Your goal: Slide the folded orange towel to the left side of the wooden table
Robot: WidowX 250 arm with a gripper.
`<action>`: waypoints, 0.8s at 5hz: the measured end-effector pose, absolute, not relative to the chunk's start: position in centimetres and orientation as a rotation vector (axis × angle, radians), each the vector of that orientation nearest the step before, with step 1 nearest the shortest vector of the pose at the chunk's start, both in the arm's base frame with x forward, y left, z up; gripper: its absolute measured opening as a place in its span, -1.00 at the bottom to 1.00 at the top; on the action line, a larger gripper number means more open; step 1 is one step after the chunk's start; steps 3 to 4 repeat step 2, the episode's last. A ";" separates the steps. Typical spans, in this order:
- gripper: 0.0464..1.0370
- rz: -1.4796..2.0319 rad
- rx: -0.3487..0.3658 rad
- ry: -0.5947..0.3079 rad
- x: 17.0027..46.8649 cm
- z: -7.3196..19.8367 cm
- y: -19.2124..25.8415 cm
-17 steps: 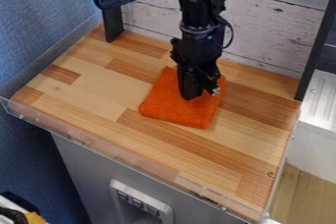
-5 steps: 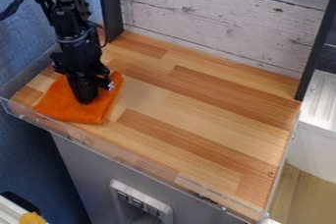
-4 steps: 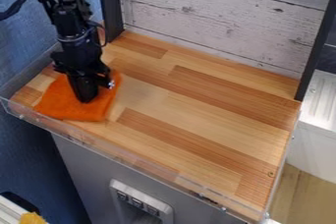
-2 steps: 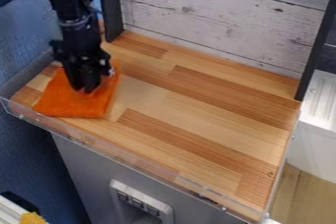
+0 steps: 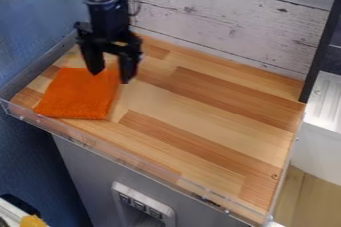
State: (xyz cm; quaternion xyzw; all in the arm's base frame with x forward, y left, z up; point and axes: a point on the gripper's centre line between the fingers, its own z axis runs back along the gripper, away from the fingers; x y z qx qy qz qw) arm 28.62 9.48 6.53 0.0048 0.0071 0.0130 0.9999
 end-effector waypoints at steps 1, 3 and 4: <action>0.93 0.021 0.013 0.009 29.5 6.8 6.3; 0.92 0.017 0.015 0.009 30.1 7.2 3.6; 0.92 0.017 0.015 0.009 30.1 7.2 3.6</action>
